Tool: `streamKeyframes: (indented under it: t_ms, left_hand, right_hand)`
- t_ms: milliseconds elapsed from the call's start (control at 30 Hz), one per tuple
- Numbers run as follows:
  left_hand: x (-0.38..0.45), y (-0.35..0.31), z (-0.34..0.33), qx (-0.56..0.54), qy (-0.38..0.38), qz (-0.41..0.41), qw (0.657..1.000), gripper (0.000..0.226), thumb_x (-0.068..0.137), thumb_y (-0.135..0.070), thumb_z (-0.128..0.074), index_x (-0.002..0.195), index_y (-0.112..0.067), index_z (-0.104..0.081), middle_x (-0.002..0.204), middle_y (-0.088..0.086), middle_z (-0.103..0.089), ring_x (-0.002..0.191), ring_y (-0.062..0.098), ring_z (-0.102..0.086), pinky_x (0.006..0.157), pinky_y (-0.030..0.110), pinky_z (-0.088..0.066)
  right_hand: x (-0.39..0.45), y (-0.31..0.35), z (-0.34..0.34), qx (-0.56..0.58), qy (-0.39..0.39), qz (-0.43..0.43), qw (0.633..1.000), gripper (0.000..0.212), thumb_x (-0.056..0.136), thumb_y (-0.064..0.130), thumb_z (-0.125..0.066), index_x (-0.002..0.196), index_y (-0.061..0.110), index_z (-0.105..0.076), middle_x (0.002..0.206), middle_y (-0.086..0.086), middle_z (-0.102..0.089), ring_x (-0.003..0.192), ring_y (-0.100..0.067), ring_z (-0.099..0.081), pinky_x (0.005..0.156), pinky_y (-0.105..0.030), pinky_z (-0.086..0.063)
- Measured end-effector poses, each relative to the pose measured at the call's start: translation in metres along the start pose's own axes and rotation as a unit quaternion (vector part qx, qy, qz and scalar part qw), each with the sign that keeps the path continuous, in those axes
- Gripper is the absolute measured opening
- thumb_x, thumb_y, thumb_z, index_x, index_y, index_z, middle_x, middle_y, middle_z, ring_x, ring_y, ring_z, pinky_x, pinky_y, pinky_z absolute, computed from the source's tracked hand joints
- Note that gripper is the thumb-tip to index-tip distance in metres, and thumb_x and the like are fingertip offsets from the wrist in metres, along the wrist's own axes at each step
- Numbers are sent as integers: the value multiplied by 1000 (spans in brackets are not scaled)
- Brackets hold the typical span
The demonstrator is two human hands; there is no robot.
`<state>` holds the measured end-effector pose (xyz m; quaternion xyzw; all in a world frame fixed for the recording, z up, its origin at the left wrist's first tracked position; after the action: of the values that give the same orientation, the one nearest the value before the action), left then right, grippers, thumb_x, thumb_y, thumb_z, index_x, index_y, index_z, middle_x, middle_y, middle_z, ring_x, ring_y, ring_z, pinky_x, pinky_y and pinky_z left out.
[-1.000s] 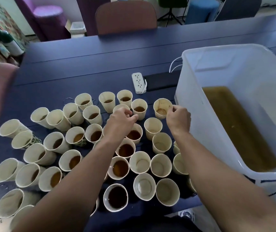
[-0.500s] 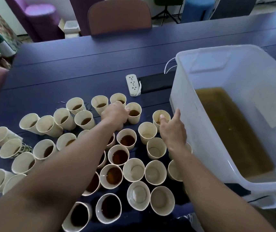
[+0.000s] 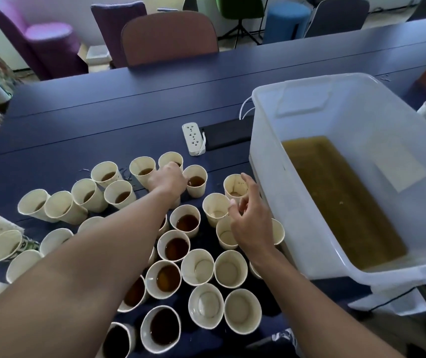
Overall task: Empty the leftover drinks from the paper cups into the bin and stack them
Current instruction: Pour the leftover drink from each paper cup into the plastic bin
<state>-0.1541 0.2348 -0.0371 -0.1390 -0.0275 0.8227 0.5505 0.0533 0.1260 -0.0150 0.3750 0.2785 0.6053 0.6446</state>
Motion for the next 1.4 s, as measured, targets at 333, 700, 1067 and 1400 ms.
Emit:
streamKeyframes:
  t_ms: [333,700,1067,1400]
  left_hand:
    - [-14,1,23,-124,-71,-52,988,31,92,-31,-56,68,-14,-64,72,6,-64,68,27,-59,56,31,-37]
    - [-72,-41,107,-184,-133,-131,965,26,84,-35,-60,66,-20,-70,67,-1,-67,69,22,-64,65,34,-53]
    - [-144,-70,164,-283,-114,-188,934,31,74,-36,-60,50,-17,-62,47,-6,-57,56,18,-51,61,30,-46]
    - [-180,-88,151,-375,-95,-262,884,37,93,-40,-52,68,-21,-70,54,-2,-63,52,17,-55,66,40,-54]
  right_hand:
    - [-6,8,8,3,16,20,1000,57,94,18,-63,143,34,-39,91,16,-54,76,-3,-57,81,-31,-58]
    - [20,45,22,45,47,18,998,74,91,30,-69,152,33,-27,143,2,-50,126,-15,-51,104,-36,-47]
    - [22,78,80,170,47,123,977,85,74,24,-87,142,24,-35,129,6,-54,115,-7,-54,89,-20,-49]
    - [20,65,147,135,14,160,978,69,76,22,-79,132,25,-39,116,17,-55,108,-1,-56,92,-34,-52]
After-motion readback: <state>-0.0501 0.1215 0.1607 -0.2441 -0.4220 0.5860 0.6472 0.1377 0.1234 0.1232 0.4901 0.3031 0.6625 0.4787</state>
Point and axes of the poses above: each hand's wrist, its own x-axis towards the middle knuckle, its own z-axis out of the back of the hand, y = z × x, the point moved 4 cm from there along x, towards the middle knuckle
